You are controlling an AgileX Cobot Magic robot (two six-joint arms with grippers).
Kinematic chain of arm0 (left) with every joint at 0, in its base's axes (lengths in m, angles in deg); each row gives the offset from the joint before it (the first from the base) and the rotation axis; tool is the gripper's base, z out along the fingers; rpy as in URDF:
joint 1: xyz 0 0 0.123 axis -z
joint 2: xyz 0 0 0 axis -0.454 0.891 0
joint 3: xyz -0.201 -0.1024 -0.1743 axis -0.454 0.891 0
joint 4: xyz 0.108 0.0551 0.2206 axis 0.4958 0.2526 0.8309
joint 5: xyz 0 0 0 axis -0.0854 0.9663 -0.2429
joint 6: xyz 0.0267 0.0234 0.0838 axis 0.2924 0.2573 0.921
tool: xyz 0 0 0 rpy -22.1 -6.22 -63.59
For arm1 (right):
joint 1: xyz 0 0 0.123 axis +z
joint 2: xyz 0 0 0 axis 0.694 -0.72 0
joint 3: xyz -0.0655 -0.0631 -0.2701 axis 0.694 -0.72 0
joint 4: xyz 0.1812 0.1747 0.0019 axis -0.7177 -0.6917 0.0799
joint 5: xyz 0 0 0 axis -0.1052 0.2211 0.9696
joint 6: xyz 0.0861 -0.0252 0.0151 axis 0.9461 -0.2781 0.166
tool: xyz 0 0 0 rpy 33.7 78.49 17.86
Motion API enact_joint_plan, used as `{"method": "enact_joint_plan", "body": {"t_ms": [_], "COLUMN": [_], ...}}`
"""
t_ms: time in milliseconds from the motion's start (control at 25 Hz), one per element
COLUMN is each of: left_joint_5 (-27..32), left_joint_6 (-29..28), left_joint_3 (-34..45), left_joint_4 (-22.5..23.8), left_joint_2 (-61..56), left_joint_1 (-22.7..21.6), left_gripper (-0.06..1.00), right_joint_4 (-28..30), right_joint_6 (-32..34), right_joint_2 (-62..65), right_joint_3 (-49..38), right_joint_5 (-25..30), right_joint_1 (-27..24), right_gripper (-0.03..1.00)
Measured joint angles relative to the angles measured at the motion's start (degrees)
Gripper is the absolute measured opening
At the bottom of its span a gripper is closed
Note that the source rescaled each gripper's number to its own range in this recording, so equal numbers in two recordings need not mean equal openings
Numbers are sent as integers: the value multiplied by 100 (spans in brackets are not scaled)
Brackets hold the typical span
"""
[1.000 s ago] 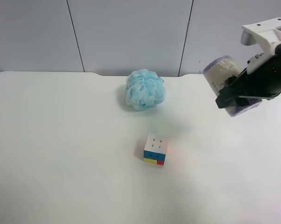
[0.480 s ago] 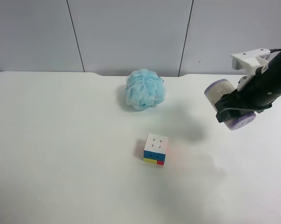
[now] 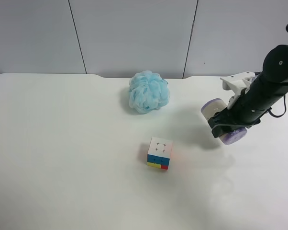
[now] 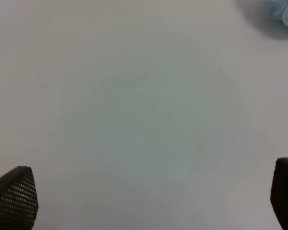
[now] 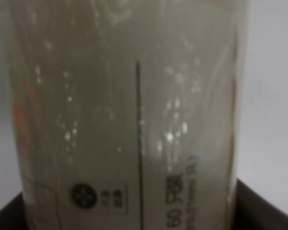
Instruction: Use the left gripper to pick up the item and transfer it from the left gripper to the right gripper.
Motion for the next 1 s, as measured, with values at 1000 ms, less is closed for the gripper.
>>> {"method": "enact_joint_plan", "body": {"t_ms": [1000], "left_joint_5": [0], "left_joint_6": [0], "left_joint_3": [0], "left_joint_4": [0], "left_joint_2": [0], "left_joint_1": [0], "left_gripper": [99], "right_joint_4": [-339], "right_joint_6": [-208], "right_joint_2": [-611], "right_joint_3": [7], "right_joint_5": [-182], "right_joint_1": [0], "right_gripper": [21]}}
